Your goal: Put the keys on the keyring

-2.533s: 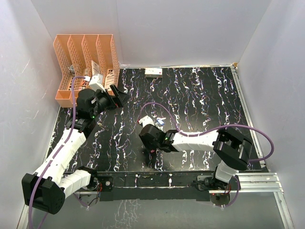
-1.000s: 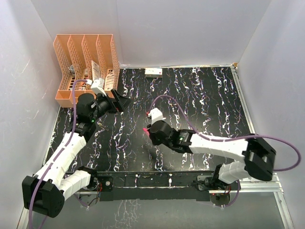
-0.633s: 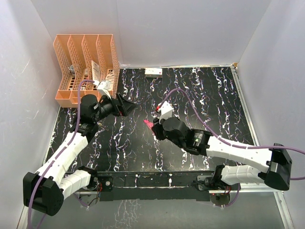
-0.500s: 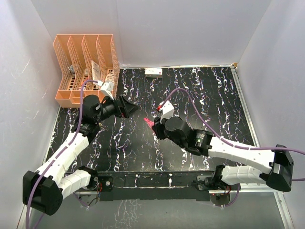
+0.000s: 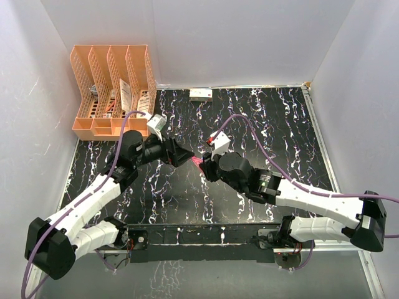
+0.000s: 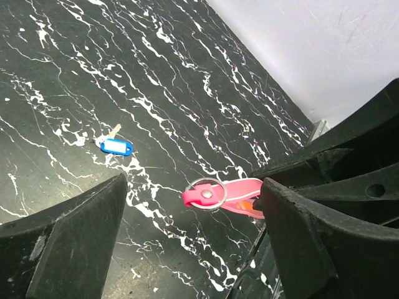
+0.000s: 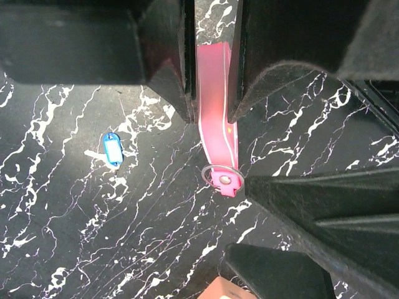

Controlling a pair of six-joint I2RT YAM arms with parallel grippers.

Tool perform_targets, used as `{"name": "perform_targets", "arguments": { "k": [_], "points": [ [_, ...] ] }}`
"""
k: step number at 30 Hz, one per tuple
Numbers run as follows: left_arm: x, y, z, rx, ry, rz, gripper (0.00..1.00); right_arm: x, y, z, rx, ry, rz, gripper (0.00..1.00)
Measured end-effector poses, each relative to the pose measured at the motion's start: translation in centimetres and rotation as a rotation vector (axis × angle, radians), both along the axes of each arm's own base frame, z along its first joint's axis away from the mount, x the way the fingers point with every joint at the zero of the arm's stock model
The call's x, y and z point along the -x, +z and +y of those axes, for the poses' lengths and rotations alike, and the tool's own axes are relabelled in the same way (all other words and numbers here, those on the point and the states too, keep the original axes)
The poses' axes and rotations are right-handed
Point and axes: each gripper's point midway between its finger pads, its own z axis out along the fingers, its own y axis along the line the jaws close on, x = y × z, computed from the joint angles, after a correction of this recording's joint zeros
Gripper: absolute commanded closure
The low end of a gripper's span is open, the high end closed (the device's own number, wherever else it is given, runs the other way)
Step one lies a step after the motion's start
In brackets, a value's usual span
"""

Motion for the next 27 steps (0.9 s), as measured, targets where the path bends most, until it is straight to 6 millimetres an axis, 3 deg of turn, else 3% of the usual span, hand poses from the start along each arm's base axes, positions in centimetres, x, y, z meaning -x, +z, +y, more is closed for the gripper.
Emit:
{"name": "perform_targets", "arguments": {
  "k": [6,13,22,27],
  "points": [
    [0.7,-0.8,-1.2,-0.03,-0.032,-0.006,0.15,0.0,0.2,-0.1,0.0,0.001,-0.006,0.78],
    [0.7,-4.5,-2.1,-0.145,-0.016,0.038,0.16,0.0,0.2,-0.1,0.004,0.001,-0.009,0.78],
    [-1.5,-6.4,0.3,-0.264,0.163,0.031,0.16,0.0,1.2,-0.6,-0.022,-0.007,-0.026,0.78],
    [-2.0,-6.5,1.3,-0.288,0.225,0.025,0.16,0.0,2.1,-1.0,-0.043,-0.02,-0.041,0.78]
  ]
}}
